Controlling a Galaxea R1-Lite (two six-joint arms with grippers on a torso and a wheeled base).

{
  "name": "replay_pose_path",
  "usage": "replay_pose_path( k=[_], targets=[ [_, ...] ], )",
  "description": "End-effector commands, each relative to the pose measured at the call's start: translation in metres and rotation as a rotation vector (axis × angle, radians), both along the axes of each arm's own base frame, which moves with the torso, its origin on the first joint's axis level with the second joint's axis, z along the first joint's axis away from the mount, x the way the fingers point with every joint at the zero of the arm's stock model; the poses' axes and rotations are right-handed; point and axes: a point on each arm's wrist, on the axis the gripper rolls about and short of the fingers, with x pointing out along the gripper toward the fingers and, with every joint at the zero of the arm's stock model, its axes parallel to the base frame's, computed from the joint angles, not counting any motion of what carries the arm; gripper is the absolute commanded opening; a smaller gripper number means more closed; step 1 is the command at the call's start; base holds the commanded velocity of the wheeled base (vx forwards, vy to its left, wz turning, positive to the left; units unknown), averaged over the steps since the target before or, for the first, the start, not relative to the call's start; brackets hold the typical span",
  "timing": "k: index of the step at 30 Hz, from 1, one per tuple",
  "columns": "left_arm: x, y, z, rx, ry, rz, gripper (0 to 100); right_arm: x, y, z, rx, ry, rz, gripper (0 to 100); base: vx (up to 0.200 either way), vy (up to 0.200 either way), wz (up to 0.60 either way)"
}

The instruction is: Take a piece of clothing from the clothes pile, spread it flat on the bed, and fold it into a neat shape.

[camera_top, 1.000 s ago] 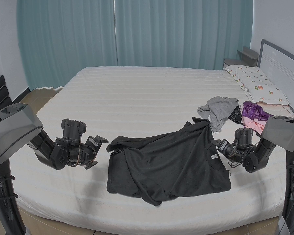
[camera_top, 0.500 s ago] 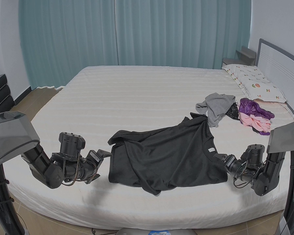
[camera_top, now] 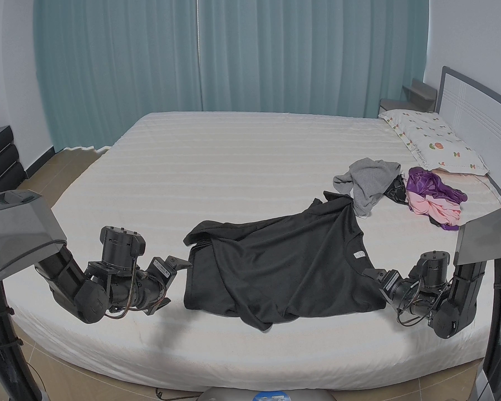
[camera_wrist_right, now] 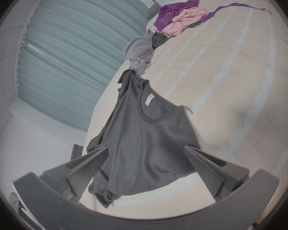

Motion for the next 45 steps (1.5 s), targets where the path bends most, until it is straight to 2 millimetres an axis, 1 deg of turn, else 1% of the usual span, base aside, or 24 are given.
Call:
replay_pose_path(
  k=[1,6,10,13,14,16,19,23,28,32,33,35,38,42,45],
  targets=[
    [0.000,-0.001,-0.002,0.008,-0.001,0.001,100,0.000,0.000,-0.001,-0.002,0.003,0.001,100,0.000,-0.200,0.00],
    [0.000,-0.005,-0.003,0.040,-0.006,0.001,100,-0.002,0.004,-0.003,-0.008,0.011,0.012,100,0.000,0.000,0.00],
    [-0.002,-0.010,-0.018,0.152,0.000,0.002,100,-0.003,0.008,-0.003,-0.011,0.012,0.024,100,0.000,0.000,0.00],
    [-0.001,-0.014,-0.028,0.229,0.003,0.005,100,-0.004,0.008,-0.003,-0.013,0.016,0.025,100,0.000,0.000,0.00],
    [-0.002,-0.017,-0.034,0.274,0.008,0.004,100,-0.005,0.008,-0.004,-0.014,0.019,0.025,100,0.000,0.000,0.00],
    [-0.002,-0.021,-0.040,0.308,0.011,-0.001,100,-0.005,0.008,-0.006,-0.016,0.025,0.026,100,0.000,0.000,0.00],
    [-0.002,-0.025,-0.044,0.323,0.014,-0.010,100,-0.005,0.007,-0.007,-0.019,0.029,0.026,100,0.000,0.000,0.00],
    [-0.003,-0.026,-0.048,0.345,0.020,-0.028,100,-0.005,0.008,-0.007,-0.018,0.027,0.027,100,0.000,0.000,0.00],
    [0.005,-0.029,-0.054,0.372,0.014,-0.049,100,-0.006,0.009,-0.007,-0.030,0.027,0.035,100,0.000,0.000,0.00],
    [0.006,-0.029,-0.060,0.393,0.017,-0.055,100,-0.007,0.011,-0.010,-0.051,0.033,0.054,100,0.000,0.000,0.00],
    [0.006,-0.029,-0.060,0.393,0.017,-0.055,0,-0.007,0.011,-0.010,-0.051,0.033,0.054,100,0.000,0.000,0.00],
    [0.005,-0.028,-0.062,0.419,0.016,-0.075,0,-0.010,0.011,-0.013,-0.072,0.043,0.069,100,0.000,0.000,0.00],
    [0.006,-0.026,-0.062,0.434,0.016,-0.056,0,-0.012,0.010,-0.019,-0.101,0.056,0.087,100,0.000,0.000,0.00],
    [0.004,-0.023,-0.062,0.444,0.022,-0.045,0,-0.011,0.010,-0.018,-0.111,0.036,0.097,100,0.000,0.000,0.00],
    [-0.003,-0.019,-0.052,0.440,0.014,-0.039,0,-0.012,0.015,-0.022,-0.120,0.040,0.118,100,0.000,0.000,0.00]
  ],
)
